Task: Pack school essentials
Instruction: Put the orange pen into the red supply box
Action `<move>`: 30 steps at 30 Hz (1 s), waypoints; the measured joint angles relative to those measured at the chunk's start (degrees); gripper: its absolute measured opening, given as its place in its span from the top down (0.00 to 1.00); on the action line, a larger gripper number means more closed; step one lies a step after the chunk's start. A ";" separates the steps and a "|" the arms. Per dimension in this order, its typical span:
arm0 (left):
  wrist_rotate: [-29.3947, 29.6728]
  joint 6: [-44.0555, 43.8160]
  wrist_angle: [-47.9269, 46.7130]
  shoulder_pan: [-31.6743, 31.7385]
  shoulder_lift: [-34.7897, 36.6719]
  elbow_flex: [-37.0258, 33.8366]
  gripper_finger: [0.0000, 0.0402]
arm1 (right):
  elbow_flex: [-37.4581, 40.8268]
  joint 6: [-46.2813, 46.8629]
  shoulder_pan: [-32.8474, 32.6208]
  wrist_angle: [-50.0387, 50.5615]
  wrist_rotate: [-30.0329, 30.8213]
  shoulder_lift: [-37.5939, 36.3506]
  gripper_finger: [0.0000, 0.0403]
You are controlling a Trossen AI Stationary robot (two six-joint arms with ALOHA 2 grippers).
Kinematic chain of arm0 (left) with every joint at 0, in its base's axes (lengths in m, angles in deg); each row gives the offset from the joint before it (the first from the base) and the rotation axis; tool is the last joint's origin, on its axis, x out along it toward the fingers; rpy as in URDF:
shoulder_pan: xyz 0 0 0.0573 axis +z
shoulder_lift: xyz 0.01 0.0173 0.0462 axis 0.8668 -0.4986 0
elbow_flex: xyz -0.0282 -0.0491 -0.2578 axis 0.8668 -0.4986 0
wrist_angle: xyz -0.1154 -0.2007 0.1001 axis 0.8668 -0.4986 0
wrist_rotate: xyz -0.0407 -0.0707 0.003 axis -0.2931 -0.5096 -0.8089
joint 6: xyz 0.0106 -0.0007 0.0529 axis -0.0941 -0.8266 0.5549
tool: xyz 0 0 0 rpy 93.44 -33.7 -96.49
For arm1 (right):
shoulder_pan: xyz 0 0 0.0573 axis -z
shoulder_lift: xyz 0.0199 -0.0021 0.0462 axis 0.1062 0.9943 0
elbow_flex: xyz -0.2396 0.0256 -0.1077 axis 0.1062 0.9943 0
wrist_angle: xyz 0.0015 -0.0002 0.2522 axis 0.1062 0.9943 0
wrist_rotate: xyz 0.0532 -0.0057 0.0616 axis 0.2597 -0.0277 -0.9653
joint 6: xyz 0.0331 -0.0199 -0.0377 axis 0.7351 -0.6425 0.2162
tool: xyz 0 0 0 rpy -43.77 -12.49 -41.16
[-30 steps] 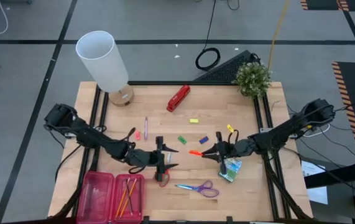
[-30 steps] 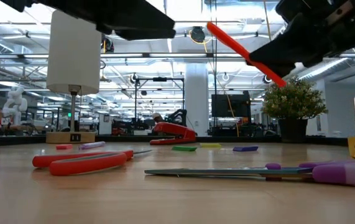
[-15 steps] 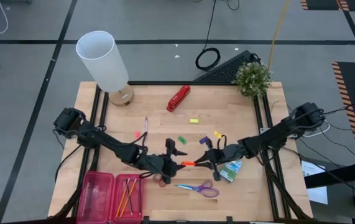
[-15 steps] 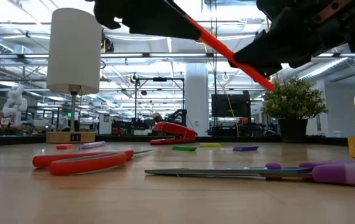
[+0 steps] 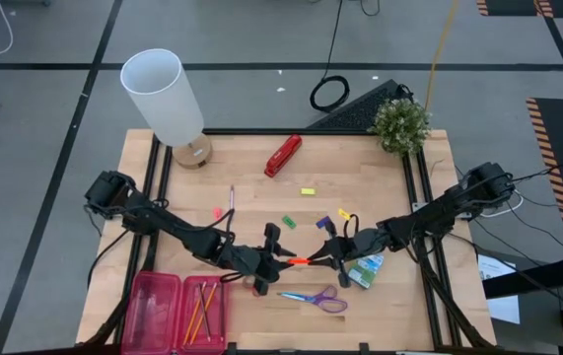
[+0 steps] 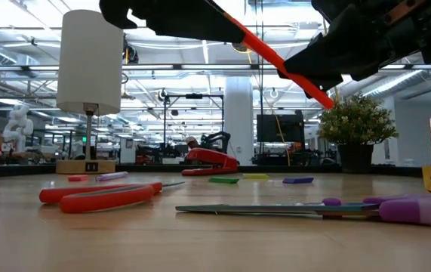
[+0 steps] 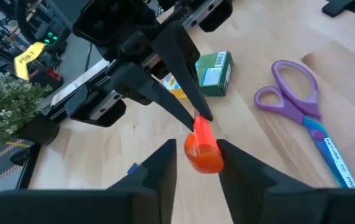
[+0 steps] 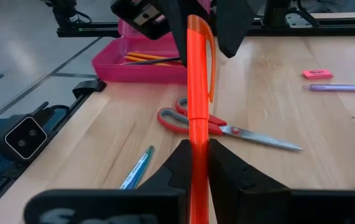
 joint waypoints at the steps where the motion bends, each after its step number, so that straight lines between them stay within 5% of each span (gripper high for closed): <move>1: -0.26 0.04 0.04 0.00 0.00 0.00 0.73 | 0.00 0.00 0.00 0.00 0.00 0.00 0.94; 18: -4.43 0.21 0.60 0.70 0.02 0.00 0.83 | 0.07 0.22 0.00 -0.02 -0.08 0.00 0.91; 30: -4.86 -5.67 -5.55 -0.61 0.11 0.02 0.83 | 0.11 1.08 -0.52 -0.74 2.13 -3.66 0.51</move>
